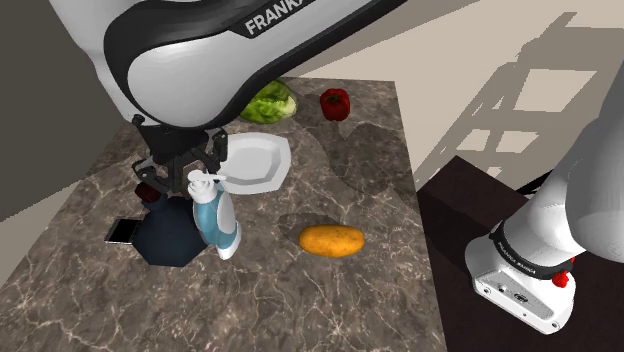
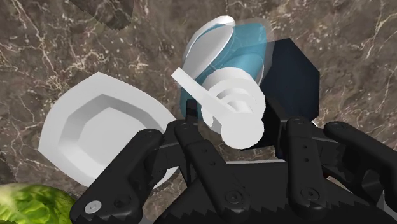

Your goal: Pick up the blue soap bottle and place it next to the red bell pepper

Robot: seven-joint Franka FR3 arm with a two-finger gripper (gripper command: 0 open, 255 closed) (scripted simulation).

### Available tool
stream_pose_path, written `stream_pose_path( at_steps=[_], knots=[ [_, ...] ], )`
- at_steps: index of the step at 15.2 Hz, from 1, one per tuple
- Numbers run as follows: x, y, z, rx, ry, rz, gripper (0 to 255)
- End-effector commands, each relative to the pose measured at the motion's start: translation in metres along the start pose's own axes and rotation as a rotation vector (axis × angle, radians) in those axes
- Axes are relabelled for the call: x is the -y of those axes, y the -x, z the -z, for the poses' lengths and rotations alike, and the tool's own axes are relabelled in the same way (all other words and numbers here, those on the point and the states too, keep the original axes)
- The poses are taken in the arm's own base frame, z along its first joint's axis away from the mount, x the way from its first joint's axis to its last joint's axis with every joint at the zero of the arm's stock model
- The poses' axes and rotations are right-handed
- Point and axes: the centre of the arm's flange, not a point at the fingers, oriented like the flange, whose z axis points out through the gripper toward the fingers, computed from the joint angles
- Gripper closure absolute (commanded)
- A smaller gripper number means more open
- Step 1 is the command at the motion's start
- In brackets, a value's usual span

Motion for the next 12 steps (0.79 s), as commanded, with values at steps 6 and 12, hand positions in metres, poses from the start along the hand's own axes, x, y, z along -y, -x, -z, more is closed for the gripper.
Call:
stream_pose_path(
  at_steps=[6,12],
  knots=[
    [0.0,0.0,0.0,0.0,0.0,0.0,255],
    [0.001,0.0,0.031,0.0,0.0,0.0,255]
  ],
)
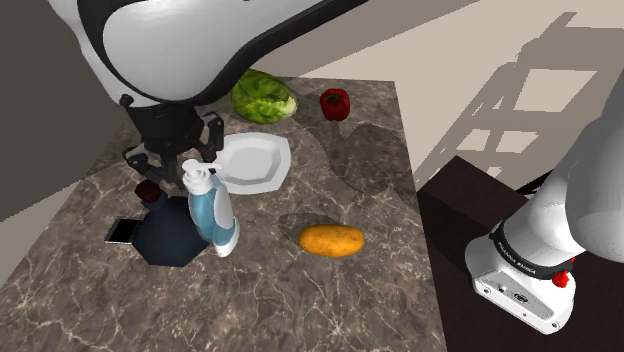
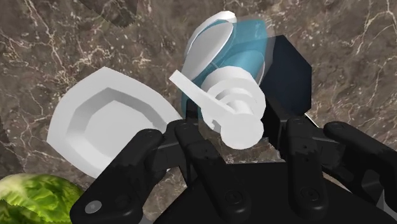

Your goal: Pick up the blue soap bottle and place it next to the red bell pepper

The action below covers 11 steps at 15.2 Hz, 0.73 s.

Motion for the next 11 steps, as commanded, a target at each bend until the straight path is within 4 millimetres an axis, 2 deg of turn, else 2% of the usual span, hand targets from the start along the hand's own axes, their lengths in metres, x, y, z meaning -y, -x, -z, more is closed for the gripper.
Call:
stream_pose_path(
  at_steps=[1,11],
  knots=[
    [0.001,0.0,0.011,0.0,0.0,0.0,255],
    [0.003,0.0,0.064,0.0,0.0,0.0,255]
  ],
)
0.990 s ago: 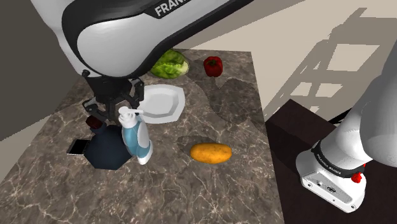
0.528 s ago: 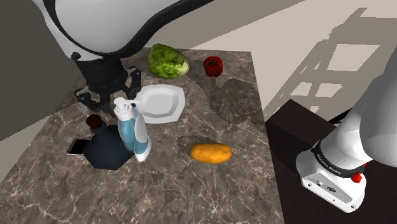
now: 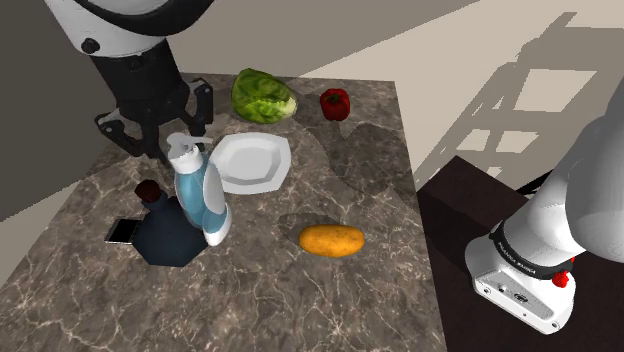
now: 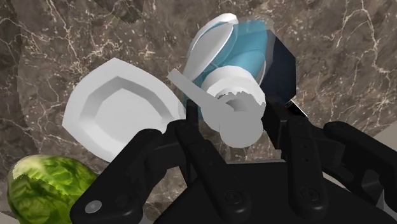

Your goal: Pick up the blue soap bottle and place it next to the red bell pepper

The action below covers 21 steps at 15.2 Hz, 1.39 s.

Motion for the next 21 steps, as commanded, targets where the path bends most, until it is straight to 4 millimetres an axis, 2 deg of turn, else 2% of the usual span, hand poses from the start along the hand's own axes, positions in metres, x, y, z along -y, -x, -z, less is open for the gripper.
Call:
stream_pose_path(
  at_steps=[1,15,21],
  knots=[
    [0.0,0.0,0.011,0.0,0.0,0.0,255],
    [0.003,-0.001,0.084,0.0,0.0,0.0,255],
    [-0.074,-0.02,0.086,0.0,0.0,0.0,255]
  ],
)
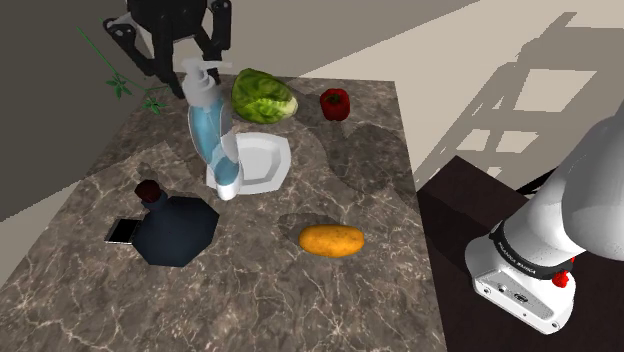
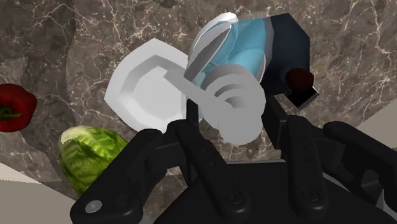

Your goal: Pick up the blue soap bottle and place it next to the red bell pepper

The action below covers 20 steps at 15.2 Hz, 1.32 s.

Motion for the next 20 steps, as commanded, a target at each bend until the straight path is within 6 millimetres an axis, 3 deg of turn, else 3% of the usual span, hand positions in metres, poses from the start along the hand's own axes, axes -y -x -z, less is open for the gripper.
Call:
stream_pose_path(
  at_steps=[1,20],
  knots=[
    [-0.028,-0.006,0.002,0.0,-0.001,0.001,255],
    [-0.271,-0.068,0.008,0.0,-0.001,0.001,255]
  ],
)
